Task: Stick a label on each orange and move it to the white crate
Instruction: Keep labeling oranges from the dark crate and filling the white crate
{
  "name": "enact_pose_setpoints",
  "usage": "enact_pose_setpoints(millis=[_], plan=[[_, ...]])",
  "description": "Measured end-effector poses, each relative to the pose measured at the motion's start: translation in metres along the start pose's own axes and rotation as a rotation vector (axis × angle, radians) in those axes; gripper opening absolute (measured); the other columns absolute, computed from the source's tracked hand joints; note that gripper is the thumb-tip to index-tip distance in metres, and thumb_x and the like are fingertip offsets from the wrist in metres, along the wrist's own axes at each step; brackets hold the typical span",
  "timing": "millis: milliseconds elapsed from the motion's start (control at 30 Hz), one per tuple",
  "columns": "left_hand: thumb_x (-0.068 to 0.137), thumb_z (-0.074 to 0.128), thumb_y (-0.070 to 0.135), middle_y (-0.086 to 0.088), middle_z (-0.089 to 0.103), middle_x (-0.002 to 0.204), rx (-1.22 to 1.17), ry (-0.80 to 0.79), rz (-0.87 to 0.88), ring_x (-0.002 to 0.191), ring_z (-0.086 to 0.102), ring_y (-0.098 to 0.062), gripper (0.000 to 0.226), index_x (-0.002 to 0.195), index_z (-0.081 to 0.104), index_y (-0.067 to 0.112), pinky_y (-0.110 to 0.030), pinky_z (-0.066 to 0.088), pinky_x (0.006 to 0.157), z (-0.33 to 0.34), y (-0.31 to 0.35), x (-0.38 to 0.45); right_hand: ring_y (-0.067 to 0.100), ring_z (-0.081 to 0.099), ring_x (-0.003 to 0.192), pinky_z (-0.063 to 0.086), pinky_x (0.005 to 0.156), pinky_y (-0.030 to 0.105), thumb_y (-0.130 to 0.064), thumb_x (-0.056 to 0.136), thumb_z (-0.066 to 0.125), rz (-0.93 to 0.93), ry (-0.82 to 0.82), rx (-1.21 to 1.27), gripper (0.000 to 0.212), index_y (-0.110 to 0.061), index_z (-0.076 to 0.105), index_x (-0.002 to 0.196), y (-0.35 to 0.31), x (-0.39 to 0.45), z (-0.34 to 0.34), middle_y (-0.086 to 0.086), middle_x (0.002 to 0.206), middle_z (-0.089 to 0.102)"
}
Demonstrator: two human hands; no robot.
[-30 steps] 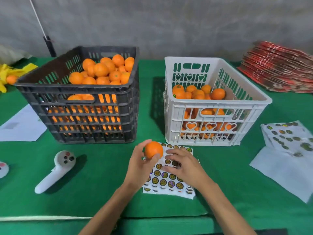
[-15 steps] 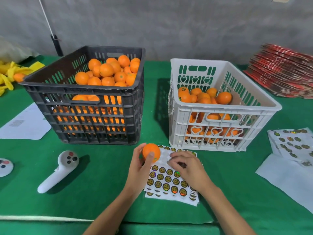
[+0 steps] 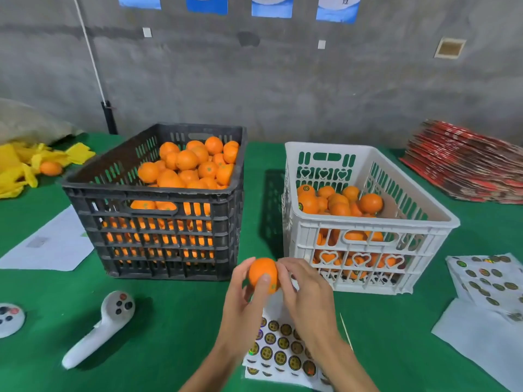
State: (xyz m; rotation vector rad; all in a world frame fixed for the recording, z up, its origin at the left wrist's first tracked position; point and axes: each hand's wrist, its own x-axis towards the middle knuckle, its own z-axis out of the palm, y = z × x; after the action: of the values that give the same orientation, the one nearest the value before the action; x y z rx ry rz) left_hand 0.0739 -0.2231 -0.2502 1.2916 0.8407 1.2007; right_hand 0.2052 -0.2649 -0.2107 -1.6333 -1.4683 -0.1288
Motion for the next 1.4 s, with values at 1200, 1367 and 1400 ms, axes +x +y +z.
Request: enact_pose_setpoints(millis=[1200, 1367, 1400], plan=[[0.083, 0.077, 0.057, 0.001, 0.033, 0.165, 1.387, -0.527, -0.484, 0.142, 0.046, -0.032, 0.078, 0.152, 0.042, 0.046, -0.052, 0.047, 0.111, -0.093, 0.174, 0.277, 0.017, 0.059, 0.129, 0.041, 0.11, 0.032, -0.026, 0.098, 0.064, -0.222, 0.007, -0.27, 0.041, -0.012, 0.063, 0.137, 0.009, 0.148, -0.019, 0.001, 0.137, 0.065], [0.093, 0.072, 0.044, -0.002, 0.044, 0.158, 1.47, -0.637, -0.543, 0.135, 0.054, -0.032, 0.063, 0.151, 0.047, 0.038, -0.048, 0.048, 0.112, -0.077, 0.159, 0.293, 0.013, 0.061, 0.125, 0.046, 0.106, 0.029, -0.026, 0.097, 0.065, -0.247, 0.028, -0.274, 0.039, -0.013, 0.066, 0.133, 0.014, 0.15, -0.016, -0.001, 0.133, 0.068], [0.094, 0.072, 0.04, -0.002, 0.047, 0.156, 1.462, -0.648, -0.532, 0.135, 0.054, -0.032, 0.054, 0.145, 0.052, 0.037, -0.049, 0.049, 0.111, -0.077, 0.158, 0.294, 0.013, 0.062, 0.124, 0.049, 0.104, 0.029, -0.025, 0.097, 0.066, -0.253, 0.036, -0.273, 0.038, -0.013, 0.067, 0.132, 0.014, 0.151, -0.016, -0.001, 0.132, 0.068]])
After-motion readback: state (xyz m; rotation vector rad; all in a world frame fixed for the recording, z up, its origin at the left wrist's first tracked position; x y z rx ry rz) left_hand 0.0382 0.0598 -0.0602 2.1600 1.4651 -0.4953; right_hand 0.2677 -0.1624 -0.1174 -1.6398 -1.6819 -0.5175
